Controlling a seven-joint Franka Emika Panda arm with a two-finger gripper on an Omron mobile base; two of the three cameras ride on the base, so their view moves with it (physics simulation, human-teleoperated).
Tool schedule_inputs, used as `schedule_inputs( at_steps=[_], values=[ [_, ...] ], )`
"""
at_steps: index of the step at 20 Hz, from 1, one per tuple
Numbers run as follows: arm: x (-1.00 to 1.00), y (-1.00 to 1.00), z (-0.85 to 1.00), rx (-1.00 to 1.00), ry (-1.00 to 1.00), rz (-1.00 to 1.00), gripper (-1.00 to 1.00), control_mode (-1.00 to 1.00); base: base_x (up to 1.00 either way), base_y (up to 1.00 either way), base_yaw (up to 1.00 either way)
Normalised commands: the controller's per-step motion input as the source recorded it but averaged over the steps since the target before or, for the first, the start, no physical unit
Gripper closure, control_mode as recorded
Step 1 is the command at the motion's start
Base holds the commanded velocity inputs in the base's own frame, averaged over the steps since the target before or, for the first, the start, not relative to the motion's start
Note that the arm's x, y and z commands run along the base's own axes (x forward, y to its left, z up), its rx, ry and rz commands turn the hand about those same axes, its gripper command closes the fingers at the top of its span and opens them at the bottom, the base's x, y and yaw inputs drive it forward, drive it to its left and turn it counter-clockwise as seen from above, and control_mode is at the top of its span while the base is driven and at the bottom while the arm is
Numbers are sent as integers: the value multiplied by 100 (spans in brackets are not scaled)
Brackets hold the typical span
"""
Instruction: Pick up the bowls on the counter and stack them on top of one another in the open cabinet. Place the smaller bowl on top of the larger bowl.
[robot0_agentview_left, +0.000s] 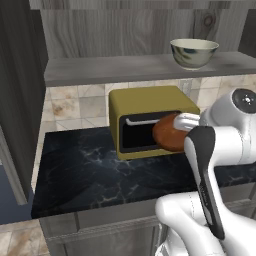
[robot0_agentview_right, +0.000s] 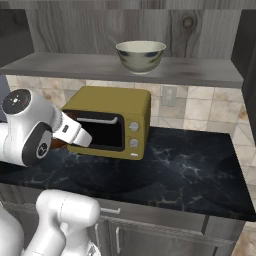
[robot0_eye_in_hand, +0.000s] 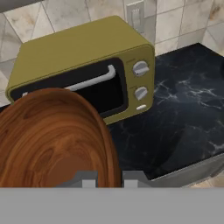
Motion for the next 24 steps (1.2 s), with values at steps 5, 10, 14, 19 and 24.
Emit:
schedule_inputs(
  at_steps=[5,10,14,19,24],
  values=[
    [-12,-6,33,0,-7,-13,100,-100,0,0,0],
    [-11,-7,36,0,-7,-13,100,-100,0,0,0],
    [-11,-8,39,0,-7,-13,100,-100,0,0,0],
    [-8,-11,42,0,-6,-12,100,-100,0,0,0],
    [-10,-11,45,0,-6,-12,100,-100,0,0,0]
  ],
)
